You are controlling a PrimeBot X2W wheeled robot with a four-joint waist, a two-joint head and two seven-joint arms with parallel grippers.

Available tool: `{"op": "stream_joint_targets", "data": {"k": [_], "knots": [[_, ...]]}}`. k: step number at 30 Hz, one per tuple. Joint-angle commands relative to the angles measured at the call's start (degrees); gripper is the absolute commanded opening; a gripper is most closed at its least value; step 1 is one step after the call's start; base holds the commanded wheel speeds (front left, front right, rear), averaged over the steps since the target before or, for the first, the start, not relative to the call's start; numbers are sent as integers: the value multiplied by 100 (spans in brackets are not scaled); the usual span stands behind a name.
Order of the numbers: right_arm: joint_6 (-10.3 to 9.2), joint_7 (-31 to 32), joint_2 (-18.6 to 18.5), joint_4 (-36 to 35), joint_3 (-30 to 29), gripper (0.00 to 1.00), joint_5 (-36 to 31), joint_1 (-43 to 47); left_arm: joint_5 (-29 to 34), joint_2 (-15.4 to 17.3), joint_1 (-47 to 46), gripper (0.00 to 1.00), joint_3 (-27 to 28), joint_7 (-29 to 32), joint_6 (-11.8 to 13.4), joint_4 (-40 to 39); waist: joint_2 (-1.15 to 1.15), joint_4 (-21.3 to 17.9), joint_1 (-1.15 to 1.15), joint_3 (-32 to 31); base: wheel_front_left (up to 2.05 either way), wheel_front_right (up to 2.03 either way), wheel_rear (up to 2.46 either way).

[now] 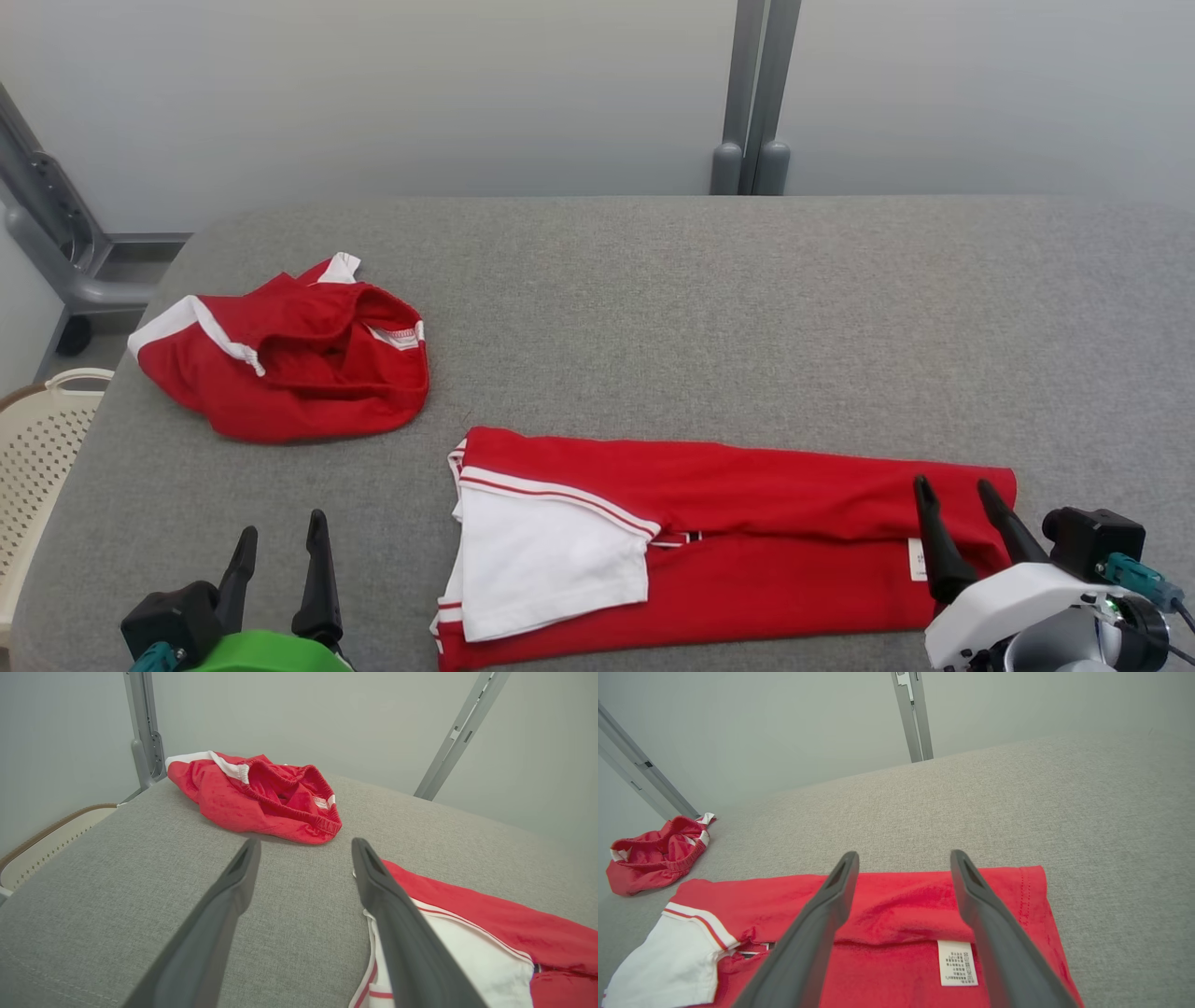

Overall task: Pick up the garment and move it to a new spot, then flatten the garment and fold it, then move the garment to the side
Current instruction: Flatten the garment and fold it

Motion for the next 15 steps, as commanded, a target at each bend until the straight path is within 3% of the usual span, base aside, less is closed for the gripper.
{"op": "stream_joint_targets", "data": {"k": [1,7,15], "knots": [[-3,30,-1,-18,-22,100,-34,-12,-24,7,-89,100,1,-17,-42,19,0,-13,0,13,0,0,0],[-3,633,-2,-58,-241,100,-195,-15,-59,-25,-145,100,-73,28,-103,69,0,-59,0,60,0,0,0],[-2,2551,-5,-608,-1160,100,-641,-235,-36,-23,-221,100,-153,77,-112,50,0,-96,0,222,0,0,0]]}}
